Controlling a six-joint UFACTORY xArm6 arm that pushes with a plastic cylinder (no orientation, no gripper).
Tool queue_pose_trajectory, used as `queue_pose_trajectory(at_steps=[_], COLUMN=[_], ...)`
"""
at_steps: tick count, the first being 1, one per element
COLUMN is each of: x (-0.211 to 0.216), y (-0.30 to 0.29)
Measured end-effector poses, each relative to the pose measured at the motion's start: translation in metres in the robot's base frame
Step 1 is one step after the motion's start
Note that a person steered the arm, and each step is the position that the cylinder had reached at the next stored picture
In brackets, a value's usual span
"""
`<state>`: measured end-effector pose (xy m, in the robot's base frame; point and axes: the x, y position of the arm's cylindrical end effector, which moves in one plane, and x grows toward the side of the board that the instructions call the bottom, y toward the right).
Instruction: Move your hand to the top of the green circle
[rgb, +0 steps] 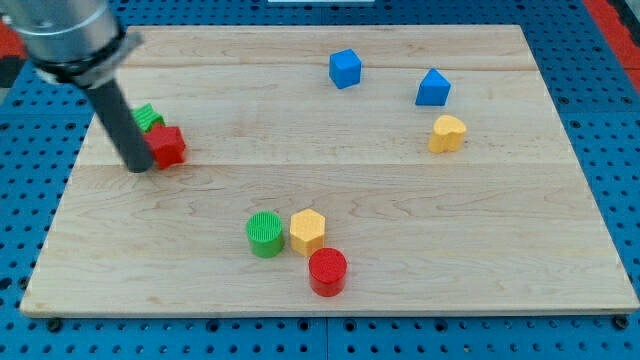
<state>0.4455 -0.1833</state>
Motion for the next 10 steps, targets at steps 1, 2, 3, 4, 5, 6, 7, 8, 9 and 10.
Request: queue_pose_trajectory(at_steps=[1, 2, 3, 4, 5, 6, 7, 8, 9, 10], x=[0.000, 0.000, 0.000, -0.003, -0.019, -0.008, 0.017, -0.012, -0.059, -0.087], y=[0.094, 0.098, 0.067, 0.075, 0.090, 0.158, 0.283, 0.326, 0.319, 0.321])
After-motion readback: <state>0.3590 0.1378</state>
